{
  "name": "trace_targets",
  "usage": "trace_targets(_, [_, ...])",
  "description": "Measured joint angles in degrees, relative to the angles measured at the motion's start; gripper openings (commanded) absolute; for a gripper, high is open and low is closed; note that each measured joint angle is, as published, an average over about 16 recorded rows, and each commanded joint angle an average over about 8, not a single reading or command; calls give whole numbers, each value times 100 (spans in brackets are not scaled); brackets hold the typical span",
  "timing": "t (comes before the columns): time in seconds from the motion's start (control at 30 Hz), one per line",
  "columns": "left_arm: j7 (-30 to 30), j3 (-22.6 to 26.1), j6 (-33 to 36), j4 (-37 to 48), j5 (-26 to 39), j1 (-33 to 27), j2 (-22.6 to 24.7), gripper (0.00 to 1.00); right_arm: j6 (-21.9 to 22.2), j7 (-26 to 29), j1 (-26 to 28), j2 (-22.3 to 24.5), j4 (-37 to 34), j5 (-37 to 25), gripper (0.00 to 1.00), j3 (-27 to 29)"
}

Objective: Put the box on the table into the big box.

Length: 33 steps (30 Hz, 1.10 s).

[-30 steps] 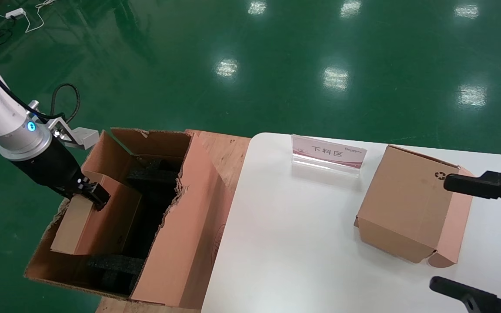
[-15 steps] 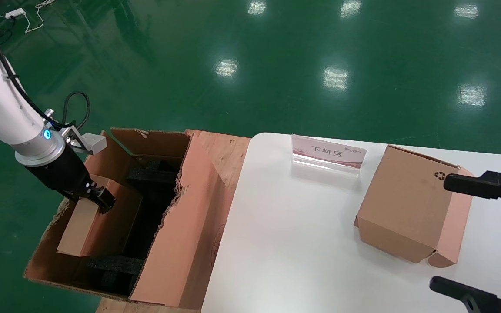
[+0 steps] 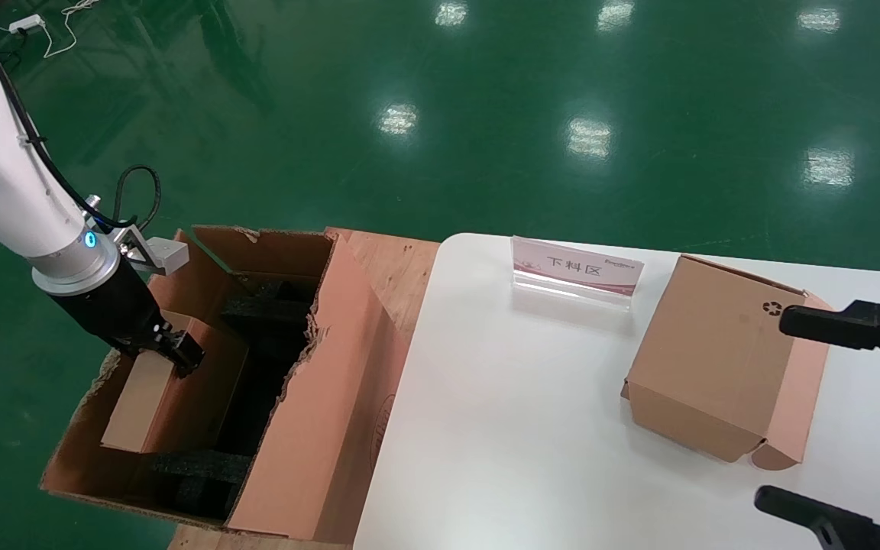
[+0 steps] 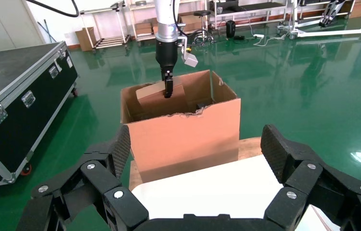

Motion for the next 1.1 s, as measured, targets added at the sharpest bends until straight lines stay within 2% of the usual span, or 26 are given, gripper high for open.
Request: trace_targets(1.1, [146, -128, -16, 22, -84, -89, -50, 100, 1, 0, -1, 1, -1, 1, 100, 0])
